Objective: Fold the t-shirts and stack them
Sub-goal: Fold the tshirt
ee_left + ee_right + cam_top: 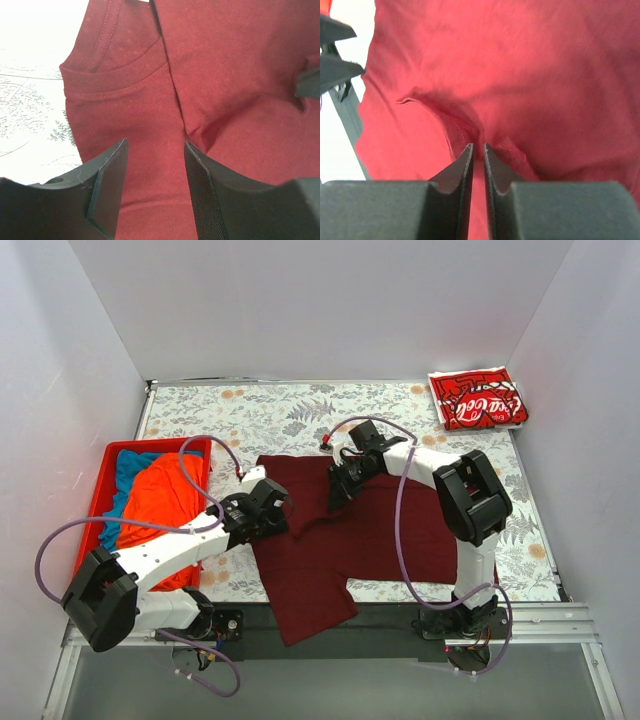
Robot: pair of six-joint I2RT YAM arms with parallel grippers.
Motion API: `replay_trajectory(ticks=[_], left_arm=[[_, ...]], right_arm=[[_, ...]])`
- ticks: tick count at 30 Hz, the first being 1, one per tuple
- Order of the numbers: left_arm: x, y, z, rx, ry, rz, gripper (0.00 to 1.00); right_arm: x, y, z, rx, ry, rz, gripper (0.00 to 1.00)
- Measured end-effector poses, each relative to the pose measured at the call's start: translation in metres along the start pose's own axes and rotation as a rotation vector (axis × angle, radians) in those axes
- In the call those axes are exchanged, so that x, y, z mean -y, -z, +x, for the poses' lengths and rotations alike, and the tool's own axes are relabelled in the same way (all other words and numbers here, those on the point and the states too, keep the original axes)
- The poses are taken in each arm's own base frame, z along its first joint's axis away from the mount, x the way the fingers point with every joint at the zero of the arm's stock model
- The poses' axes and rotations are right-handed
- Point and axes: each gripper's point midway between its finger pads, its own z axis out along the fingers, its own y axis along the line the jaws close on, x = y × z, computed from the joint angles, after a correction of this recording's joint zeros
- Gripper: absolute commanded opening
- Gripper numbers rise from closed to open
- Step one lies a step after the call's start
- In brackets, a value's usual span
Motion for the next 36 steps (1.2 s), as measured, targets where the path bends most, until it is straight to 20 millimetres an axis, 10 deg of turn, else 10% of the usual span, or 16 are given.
replay_trajectory(ticks=[13, 21, 28, 36], left_arm=[[0.015, -0.01, -0.004, -0.013, -0.045, 0.02, 0.47], [0.027, -0.02, -0.017, 0.007, -0.046, 0.003, 0.47], [0.013, -0.026, -0.03, 0.028, -0.004, -0.039, 0.47], [-0.02, -0.036, -0.047, 0.042, 0.083, -0.105, 0.48]], right_arm=[[0.007, 0.026, 0.048, -0.08, -0.02, 0.131, 0.17], [-0.006, 0.054, 0.007, 0.074, 0.041, 0.196, 0.24], [0.006, 0.038, -0.008, 0.131, -0.008, 0.199, 0.24], [0.045, 0.034, 0.043, 0.099, -0.175, 0.264, 0.24]])
